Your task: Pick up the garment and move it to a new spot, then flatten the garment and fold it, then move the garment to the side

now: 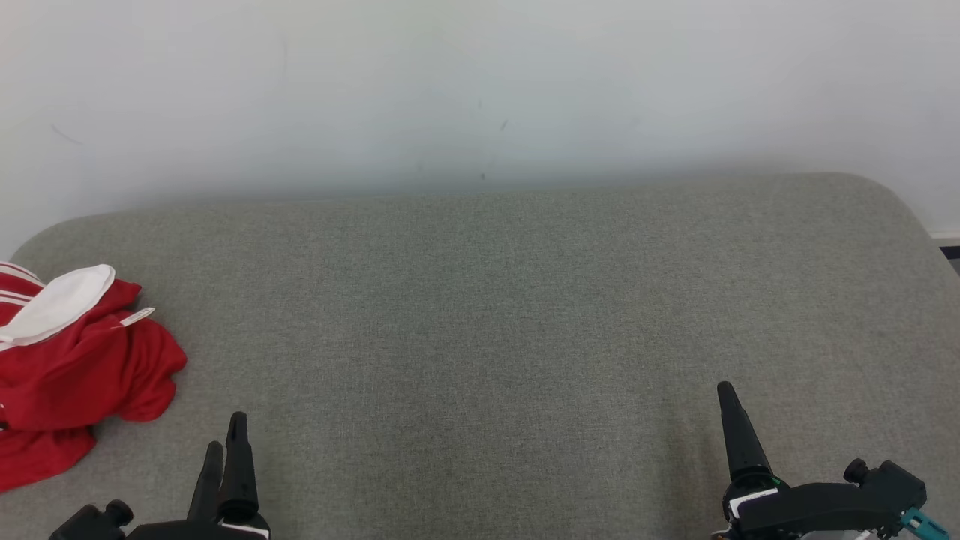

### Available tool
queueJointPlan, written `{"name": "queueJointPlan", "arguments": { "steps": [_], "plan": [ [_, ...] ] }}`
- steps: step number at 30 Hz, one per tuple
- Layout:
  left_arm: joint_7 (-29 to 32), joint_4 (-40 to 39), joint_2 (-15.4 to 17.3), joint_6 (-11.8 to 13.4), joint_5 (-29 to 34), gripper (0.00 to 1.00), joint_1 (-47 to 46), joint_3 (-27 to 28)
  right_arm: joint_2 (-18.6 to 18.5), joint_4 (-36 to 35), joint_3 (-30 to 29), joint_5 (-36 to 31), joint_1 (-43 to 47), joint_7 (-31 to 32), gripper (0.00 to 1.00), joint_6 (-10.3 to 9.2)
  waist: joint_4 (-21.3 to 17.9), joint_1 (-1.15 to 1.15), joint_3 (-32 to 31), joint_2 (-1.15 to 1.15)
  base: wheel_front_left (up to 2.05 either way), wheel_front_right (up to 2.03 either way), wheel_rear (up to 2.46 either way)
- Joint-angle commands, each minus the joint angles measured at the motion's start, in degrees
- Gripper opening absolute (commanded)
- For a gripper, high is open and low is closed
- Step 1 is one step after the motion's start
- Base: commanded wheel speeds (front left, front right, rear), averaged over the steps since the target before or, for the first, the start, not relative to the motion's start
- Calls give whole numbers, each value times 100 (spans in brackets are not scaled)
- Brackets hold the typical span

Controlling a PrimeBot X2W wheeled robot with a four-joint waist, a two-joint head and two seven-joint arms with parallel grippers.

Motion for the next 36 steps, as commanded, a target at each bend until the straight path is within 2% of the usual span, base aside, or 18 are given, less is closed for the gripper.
{"name": "queueJointPlan", "arguments": {
  "steps": [1, 11, 36],
  "plan": [
    [-77, -104, 23, 31, 359, 100, 4, -47, -2, -109, 38, -296, -34, -73, 100, -4, -4, 0, -1, 0, 0, 0, 0],
    [-268, -169, 26, 190, 1475, 100, 45, -188, -2, -188, 140, -1399, 7, -262, 100, -5, -29, 0, -9, 0, 0, 0, 0],
    [-663, -257, 121, 369, 3262, 100, 202, -448, -2, -173, 271, -3474, 105, -656, 100, -7, -46, 0, -79, 0, 0, 0, 0]
  ]
}}
